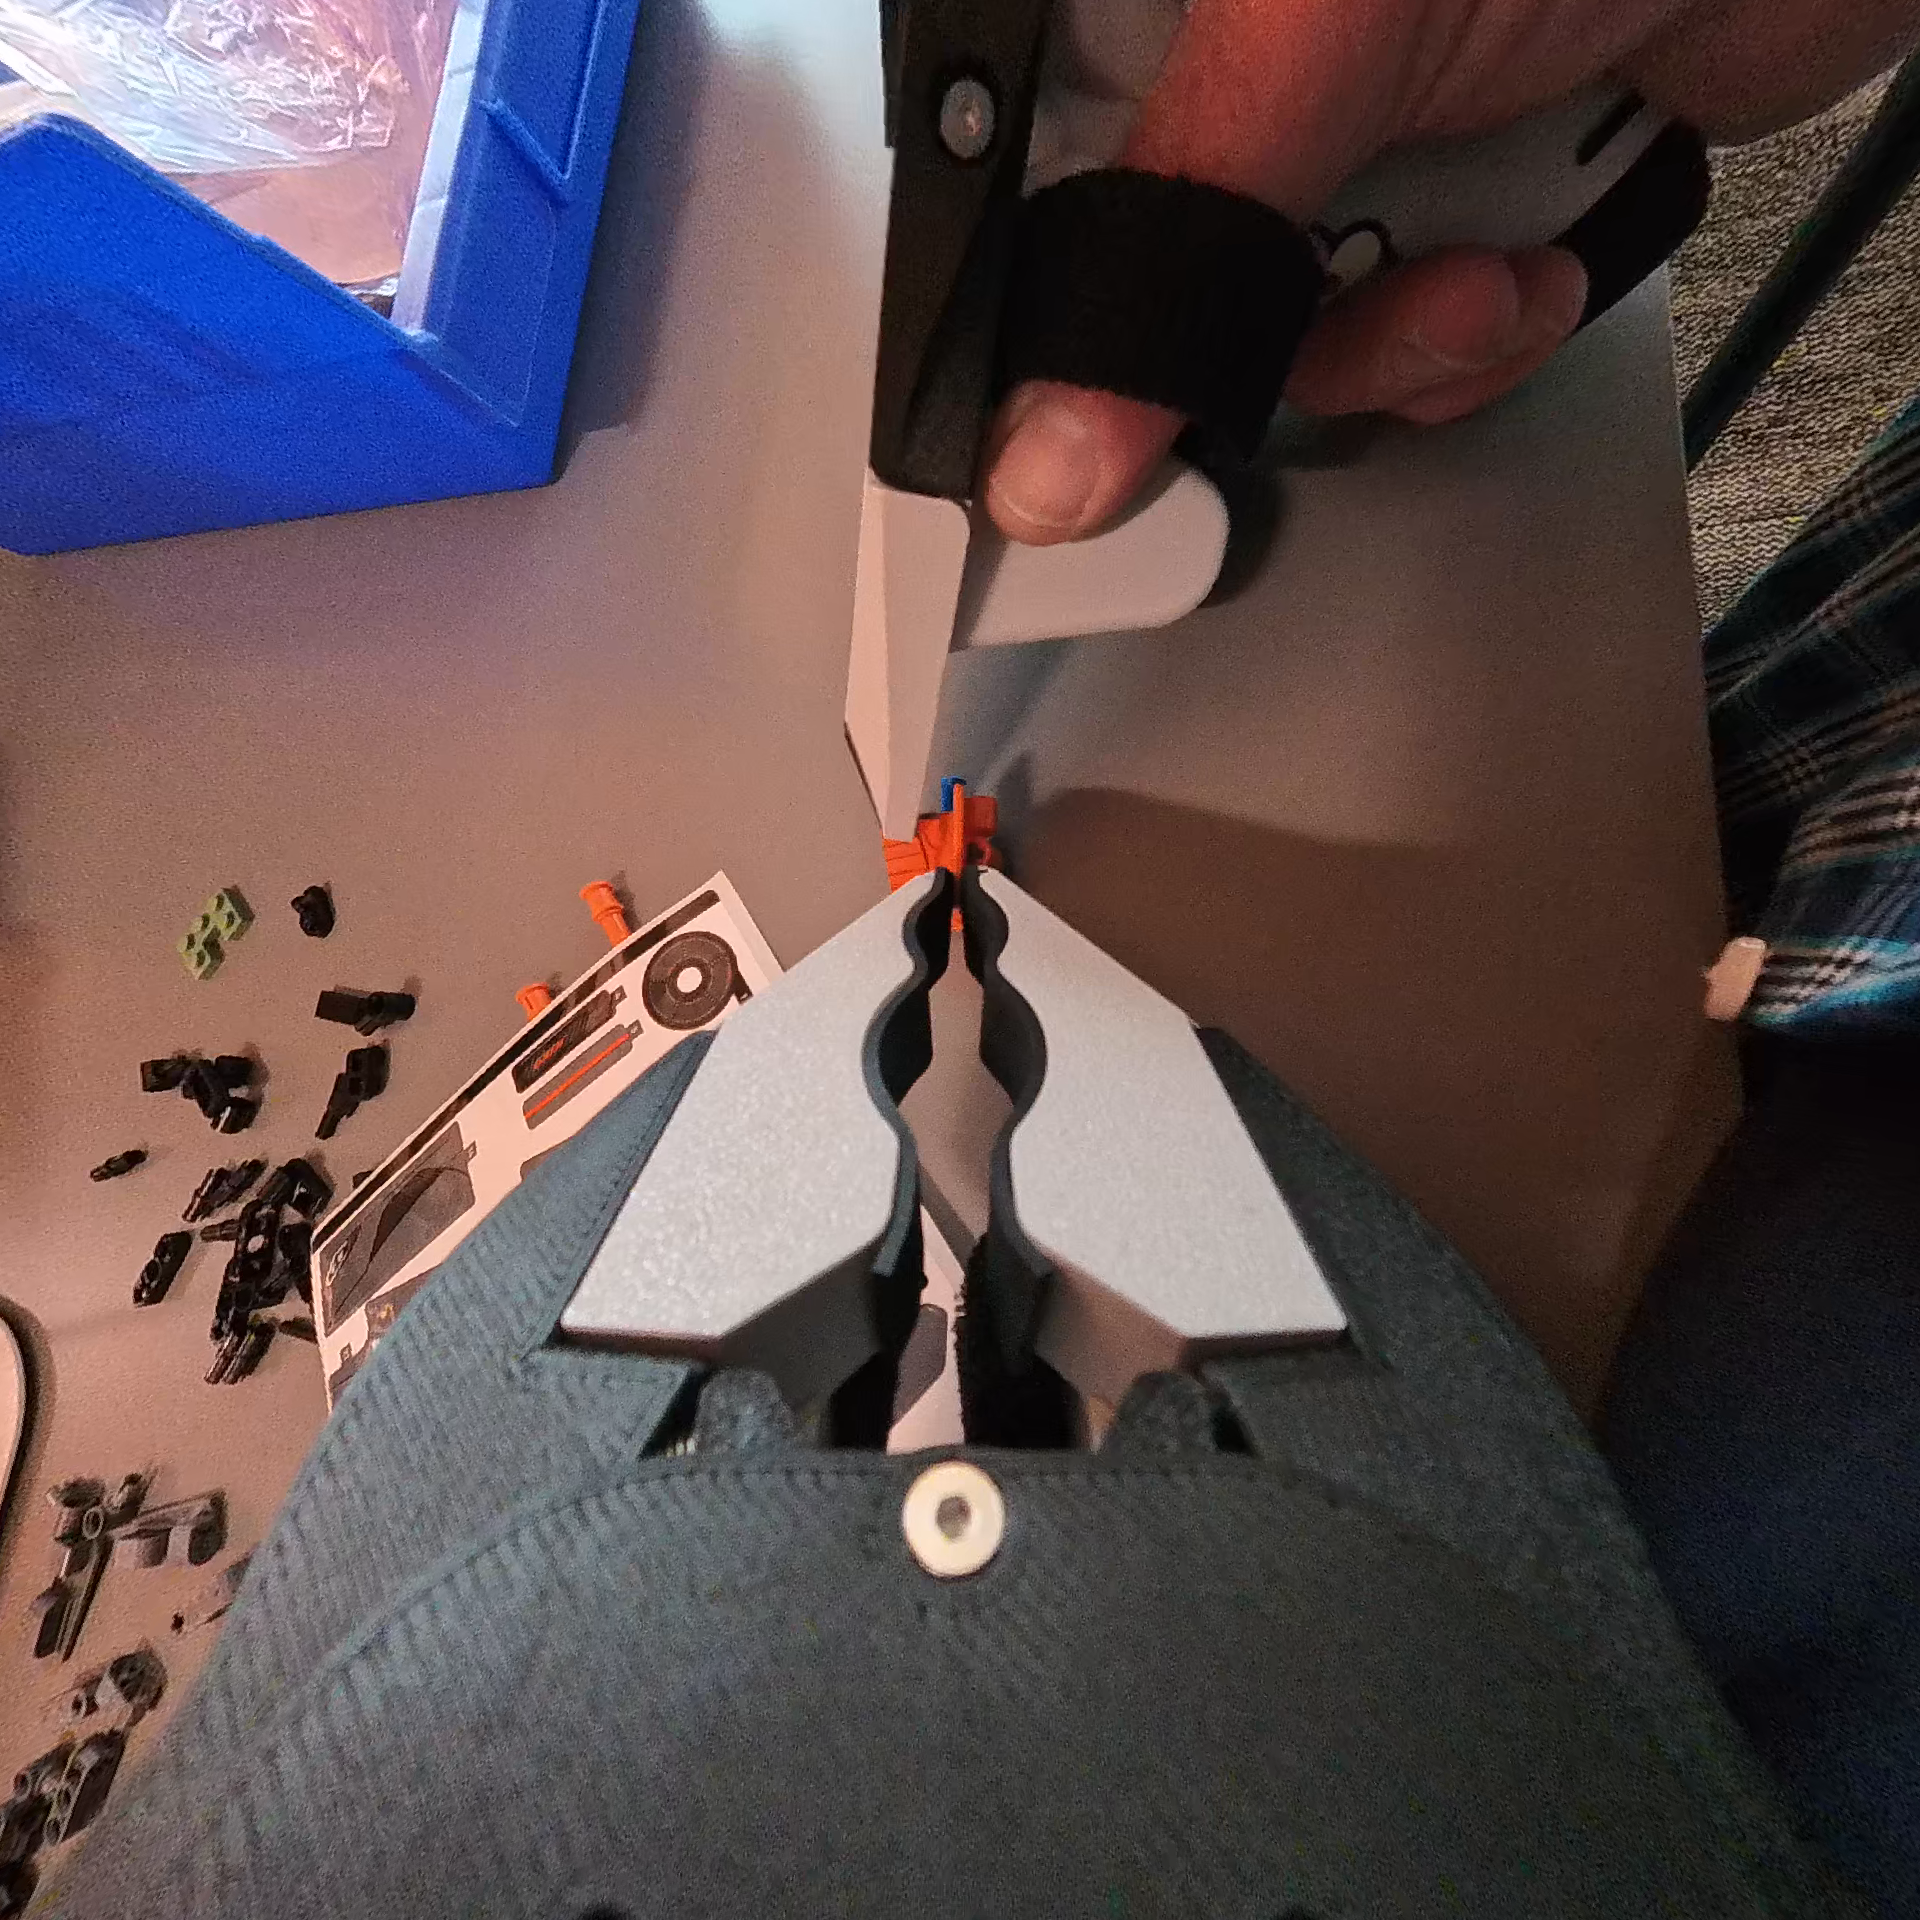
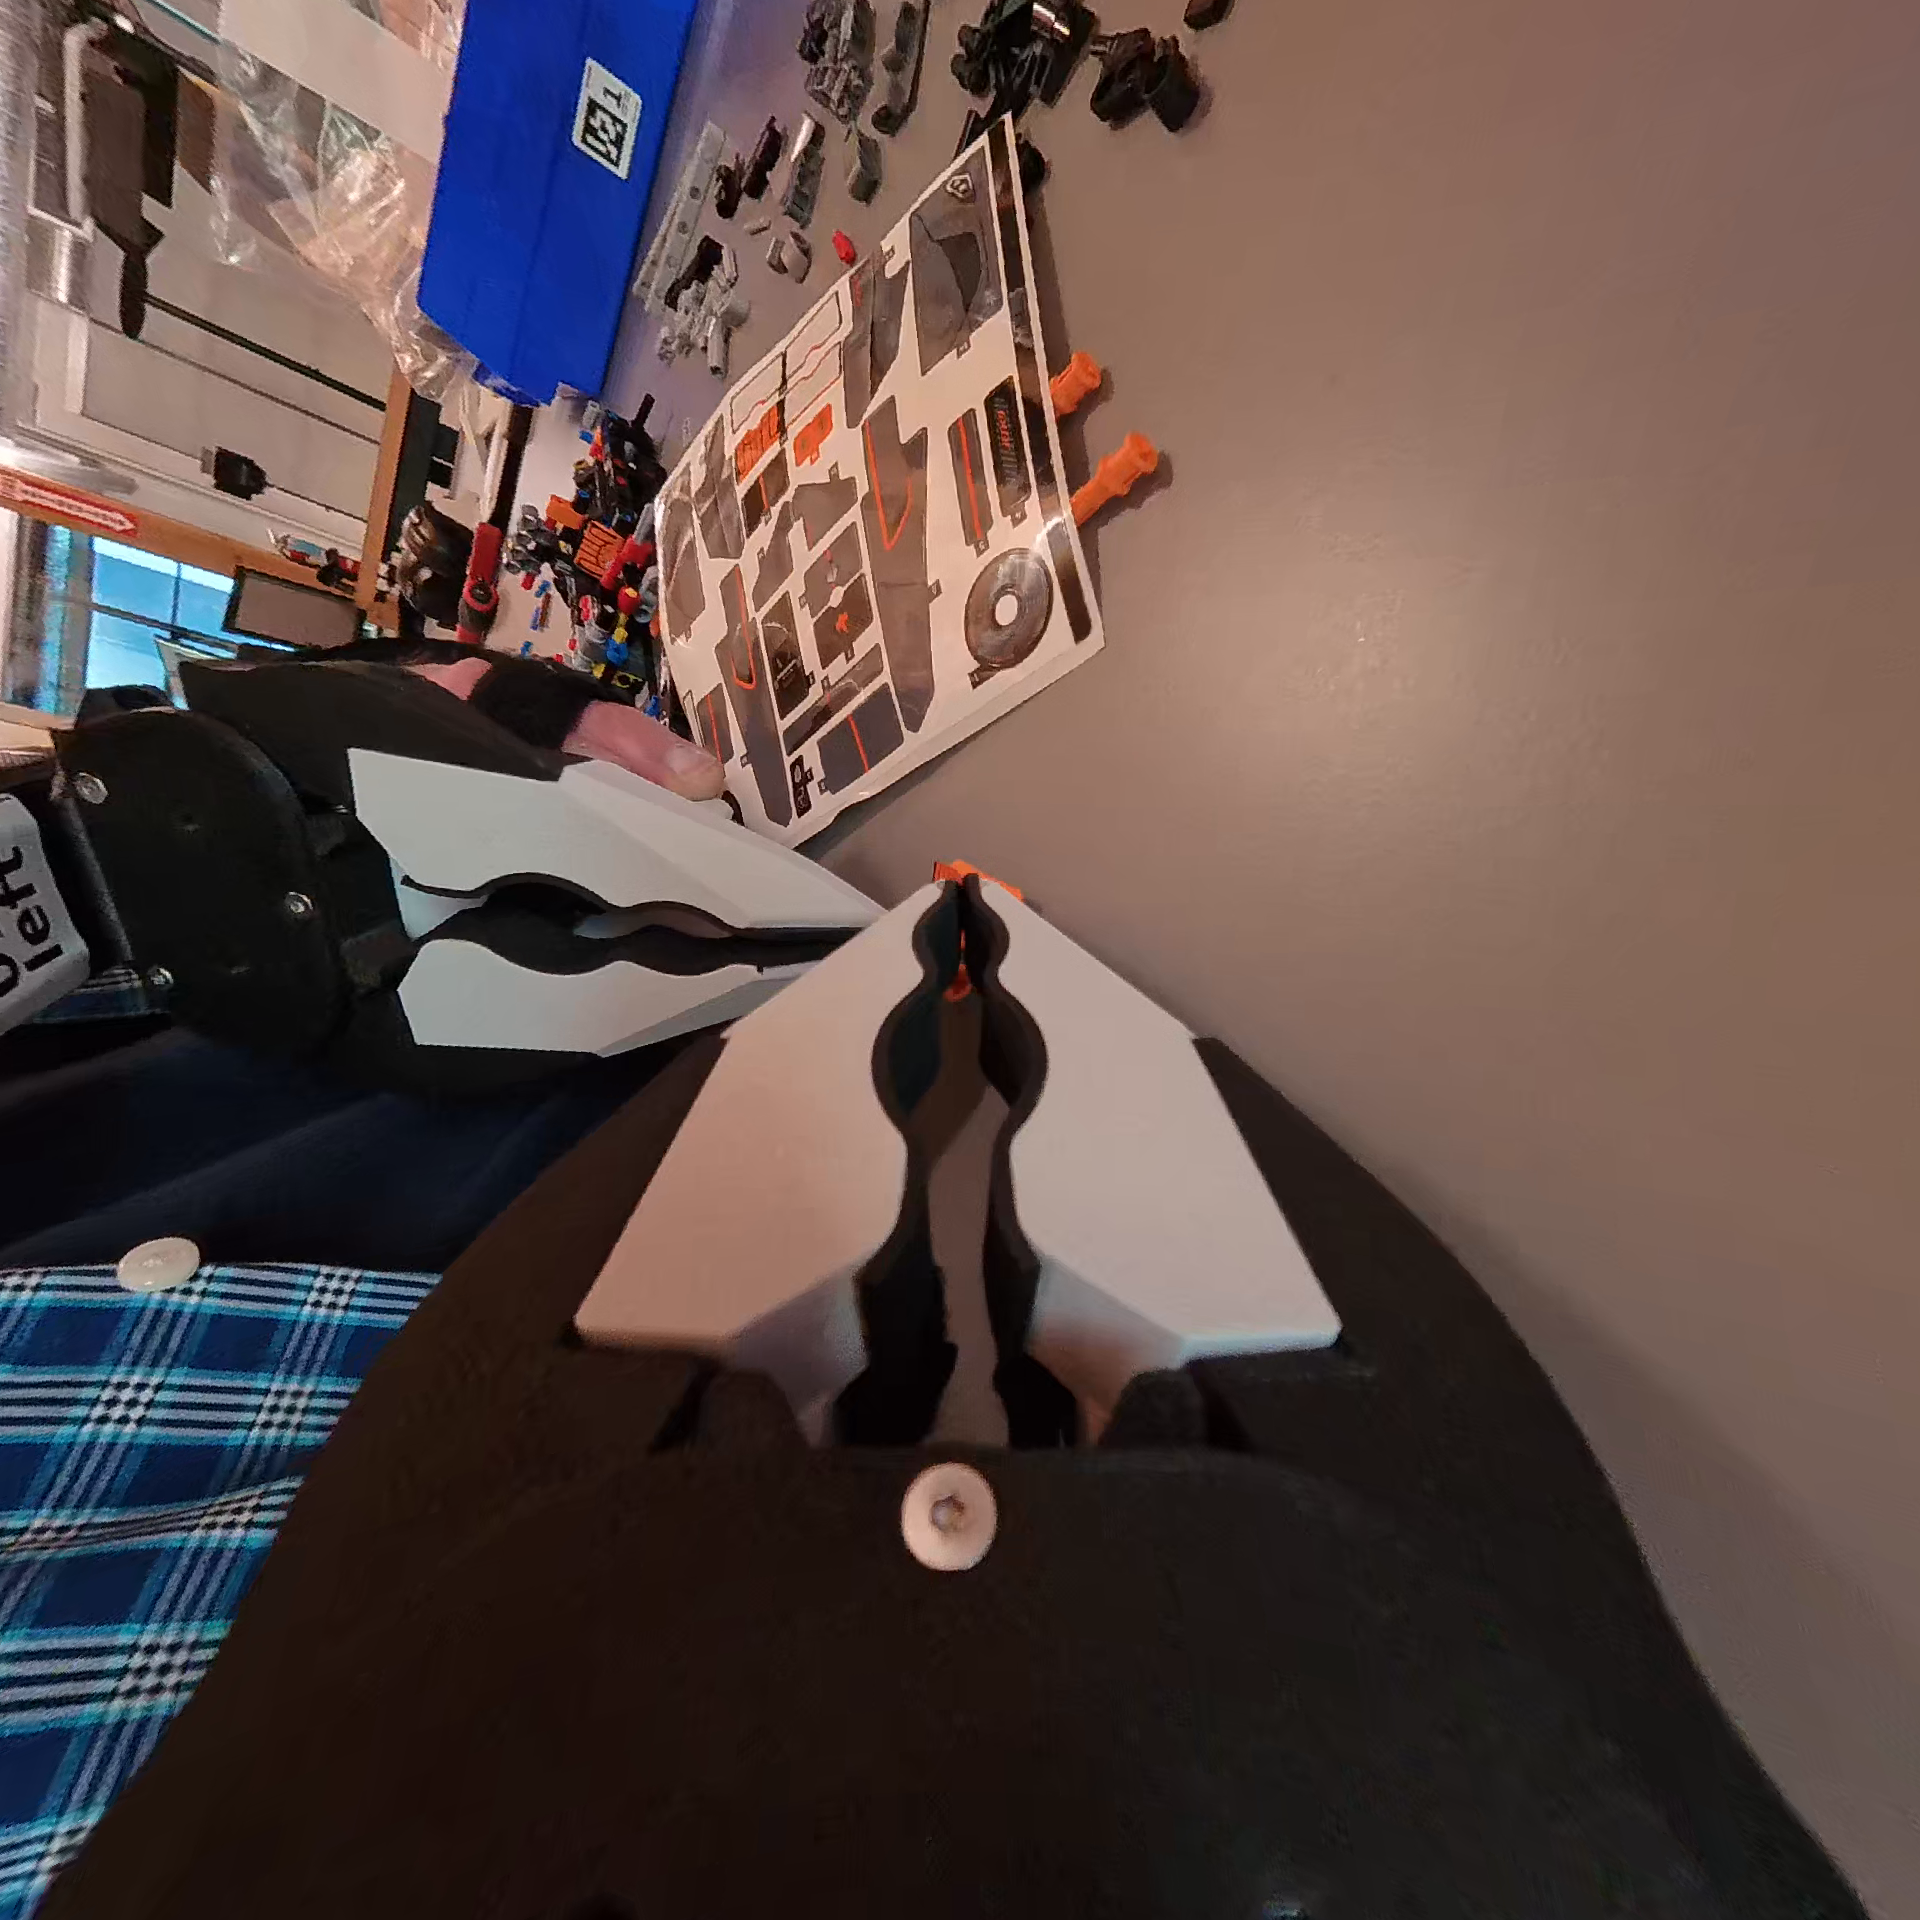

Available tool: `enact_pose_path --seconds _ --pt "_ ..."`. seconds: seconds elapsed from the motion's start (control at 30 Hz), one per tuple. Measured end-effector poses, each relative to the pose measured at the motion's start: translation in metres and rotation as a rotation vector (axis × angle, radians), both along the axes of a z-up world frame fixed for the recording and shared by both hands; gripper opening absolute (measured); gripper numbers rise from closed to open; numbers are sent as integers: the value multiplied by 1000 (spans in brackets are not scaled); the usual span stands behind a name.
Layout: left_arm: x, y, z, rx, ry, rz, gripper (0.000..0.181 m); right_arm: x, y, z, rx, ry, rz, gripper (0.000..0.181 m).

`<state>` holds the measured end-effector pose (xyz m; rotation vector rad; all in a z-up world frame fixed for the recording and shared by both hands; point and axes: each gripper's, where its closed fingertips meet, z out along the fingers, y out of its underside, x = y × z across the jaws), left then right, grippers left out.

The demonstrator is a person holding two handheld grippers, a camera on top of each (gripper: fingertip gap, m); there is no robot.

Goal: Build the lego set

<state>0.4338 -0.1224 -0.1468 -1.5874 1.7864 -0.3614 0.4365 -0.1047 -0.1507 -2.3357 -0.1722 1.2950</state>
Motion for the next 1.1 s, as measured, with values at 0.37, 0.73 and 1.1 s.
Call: enact_pose_path --seconds 0.37,0.73,1.1 --pt "1 0 0 -1 1 2 2 0 -1 1 24 -19 -22 0" --pt "2 -1 0 -7 -1 4 2 1 2 8 36 37 -58 0" --pt "2 -1 0 -11 -2 6 2 -2 -1 5 19 25 -41 0"
